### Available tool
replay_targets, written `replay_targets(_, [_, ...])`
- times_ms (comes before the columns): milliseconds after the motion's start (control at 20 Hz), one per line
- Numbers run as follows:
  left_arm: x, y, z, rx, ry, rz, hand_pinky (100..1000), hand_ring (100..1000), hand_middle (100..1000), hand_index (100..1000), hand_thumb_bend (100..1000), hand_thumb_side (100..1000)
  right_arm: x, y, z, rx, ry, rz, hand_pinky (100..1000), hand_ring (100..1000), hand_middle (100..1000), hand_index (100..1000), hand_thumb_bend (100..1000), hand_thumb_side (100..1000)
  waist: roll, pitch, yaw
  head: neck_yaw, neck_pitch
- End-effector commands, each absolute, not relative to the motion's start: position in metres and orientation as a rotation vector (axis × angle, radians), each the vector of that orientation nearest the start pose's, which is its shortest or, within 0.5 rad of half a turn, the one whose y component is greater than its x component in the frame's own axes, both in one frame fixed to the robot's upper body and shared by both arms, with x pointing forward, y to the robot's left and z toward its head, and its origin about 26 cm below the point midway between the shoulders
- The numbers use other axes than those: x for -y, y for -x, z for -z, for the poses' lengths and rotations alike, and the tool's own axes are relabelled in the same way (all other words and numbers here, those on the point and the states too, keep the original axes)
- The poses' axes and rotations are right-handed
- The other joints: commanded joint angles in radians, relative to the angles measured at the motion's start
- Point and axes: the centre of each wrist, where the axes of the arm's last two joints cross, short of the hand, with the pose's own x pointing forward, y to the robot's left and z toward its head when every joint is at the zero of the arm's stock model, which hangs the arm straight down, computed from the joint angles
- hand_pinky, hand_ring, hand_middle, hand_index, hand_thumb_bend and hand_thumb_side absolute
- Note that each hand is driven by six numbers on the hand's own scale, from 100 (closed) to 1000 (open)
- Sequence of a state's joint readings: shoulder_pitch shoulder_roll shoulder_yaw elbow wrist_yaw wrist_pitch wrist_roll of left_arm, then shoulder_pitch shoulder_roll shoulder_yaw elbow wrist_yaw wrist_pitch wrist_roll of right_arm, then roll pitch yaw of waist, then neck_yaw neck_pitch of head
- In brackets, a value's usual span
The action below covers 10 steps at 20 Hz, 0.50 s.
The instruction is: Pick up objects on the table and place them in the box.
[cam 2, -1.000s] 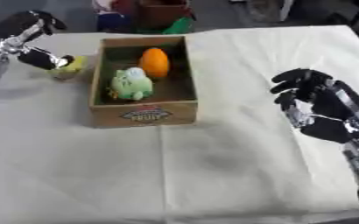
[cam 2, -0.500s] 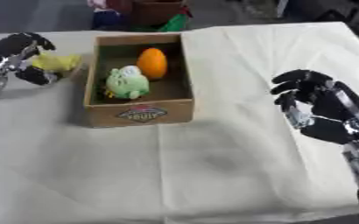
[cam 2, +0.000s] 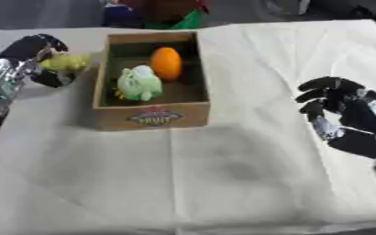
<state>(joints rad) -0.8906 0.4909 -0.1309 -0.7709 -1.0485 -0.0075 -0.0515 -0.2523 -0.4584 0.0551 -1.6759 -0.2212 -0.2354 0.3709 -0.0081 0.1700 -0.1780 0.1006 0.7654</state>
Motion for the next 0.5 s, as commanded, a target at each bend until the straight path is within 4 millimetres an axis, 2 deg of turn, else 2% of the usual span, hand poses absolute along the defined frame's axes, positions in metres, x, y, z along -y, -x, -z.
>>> replay_targets(50, [-0.333,-0.477,-0.163,1.270,-1.290,1.200,760,699,725,814,402,253,0.309,-0.332,-0.129,2.043,-0.154,-0.743,615,699,711,757,100,158,0.000,-0.013,-0.001,0.005,0.005])
replay_targets(100, [-0.334,-0.477,-0.163,1.269,-1.292,1.198,722,633,645,770,338,231,0.309,-0.332,-0.129,2.043,-0.154,-0.744,616,699,711,758,100,160,0.000,-0.012,-0.003,0.005,0.004])
replay_targets(150, [-0.337,-0.477,-0.159,1.253,-1.302,1.191,719,628,638,766,334,229,0.309,-0.332,-0.130,2.044,-0.155,-0.745,616,700,711,758,100,160,0.000,-0.008,-0.009,0.008,0.003])
replay_targets(300, [-0.337,-0.477,-0.149,1.210,-1.350,1.188,658,516,505,652,259,190,0.308,-0.333,-0.129,2.045,-0.156,-0.747,616,700,711,758,100,161,-0.001,-0.003,-0.019,0.010,0.001])
replay_targets(350, [-0.337,-0.477,-0.148,1.206,-1.370,1.188,653,506,494,641,255,187,0.308,-0.333,-0.129,2.044,-0.156,-0.747,616,700,711,758,100,161,-0.001,-0.003,-0.021,0.010,0.001])
replay_targets(400, [-0.336,-0.477,-0.149,1.210,-1.395,1.180,612,436,406,551,207,172,0.308,-0.333,-0.129,2.044,-0.155,-0.746,617,700,711,759,100,161,-0.001,-0.003,-0.021,0.009,0.002])
replay_targets(500, [-0.335,-0.477,-0.156,1.243,-1.439,1.141,598,412,374,519,178,170,0.309,-0.333,-0.129,2.044,-0.154,-0.743,617,700,711,759,100,160,0.000,-0.004,-0.020,0.007,0.002])
